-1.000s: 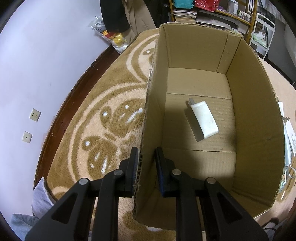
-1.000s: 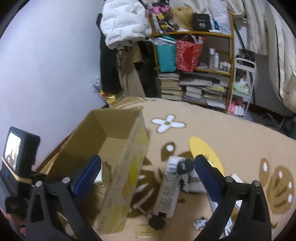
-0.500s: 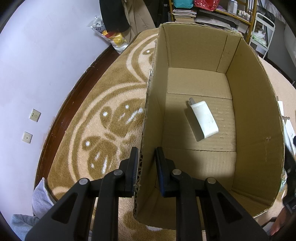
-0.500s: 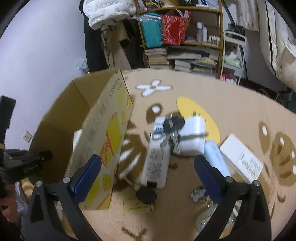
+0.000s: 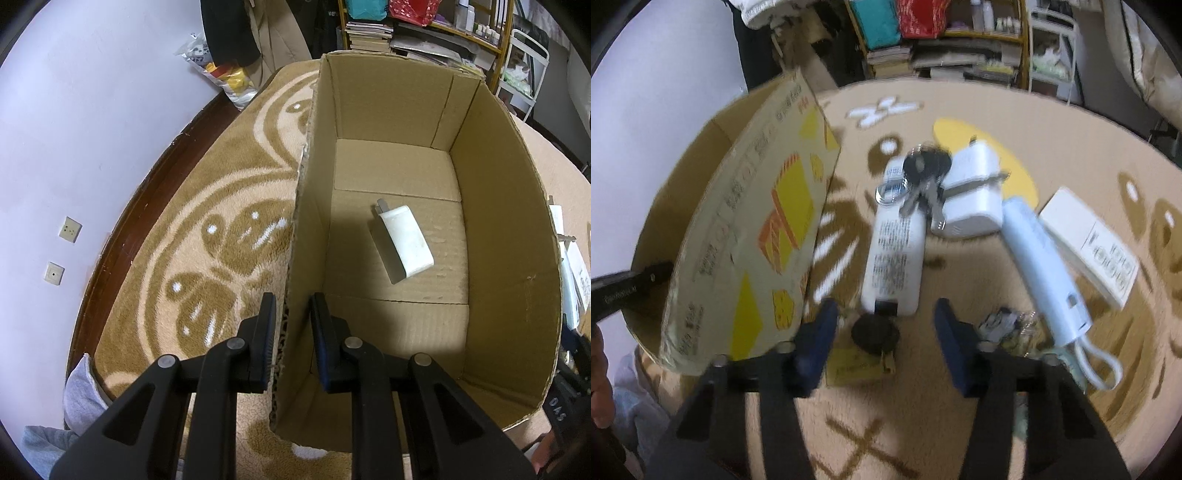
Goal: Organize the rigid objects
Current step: 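Reach to the yellow tag with key and grasp it with the right gripper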
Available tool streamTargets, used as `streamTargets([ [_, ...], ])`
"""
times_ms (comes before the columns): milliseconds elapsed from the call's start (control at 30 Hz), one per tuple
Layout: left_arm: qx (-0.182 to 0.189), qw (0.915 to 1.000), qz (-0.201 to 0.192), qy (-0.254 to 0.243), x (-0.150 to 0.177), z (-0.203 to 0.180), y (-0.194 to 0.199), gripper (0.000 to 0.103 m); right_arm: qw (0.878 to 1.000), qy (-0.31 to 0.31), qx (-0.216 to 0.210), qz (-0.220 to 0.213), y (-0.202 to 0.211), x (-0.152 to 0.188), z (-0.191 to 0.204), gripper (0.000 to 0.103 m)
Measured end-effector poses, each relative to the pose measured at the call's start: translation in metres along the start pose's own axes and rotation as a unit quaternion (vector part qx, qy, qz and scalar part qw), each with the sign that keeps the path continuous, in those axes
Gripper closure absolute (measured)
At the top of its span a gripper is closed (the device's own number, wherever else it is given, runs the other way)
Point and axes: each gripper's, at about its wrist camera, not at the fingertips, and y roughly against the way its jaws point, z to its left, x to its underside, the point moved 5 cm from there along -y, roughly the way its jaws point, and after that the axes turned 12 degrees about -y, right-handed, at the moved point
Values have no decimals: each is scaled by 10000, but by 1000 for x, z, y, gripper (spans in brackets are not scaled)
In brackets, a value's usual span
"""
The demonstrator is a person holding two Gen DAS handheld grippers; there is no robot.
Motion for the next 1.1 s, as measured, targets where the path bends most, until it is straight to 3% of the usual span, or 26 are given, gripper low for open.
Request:
streamTargets([
  [167,-33,10000,17,-42,0,-2,0,84,9997,-25,124,189,-7,9,-2,58],
  [267,-9,10000,51,-43,0,-2,-2,86,9995,-121,82,290,-9,13,-7,69],
  [333,-12,10000,50,-55,0,-2,-2,86,9994,-131,47,332,-9,14,-7,85],
  [500,-24,10000,54,-61,0,-2,-2,85,9996,31,134,242,-5,17,-2,100],
  [1100,-143,9997,69,-175,1,-4,-1,84,9937,106,-126,-1112,48,-26,13,100],
])
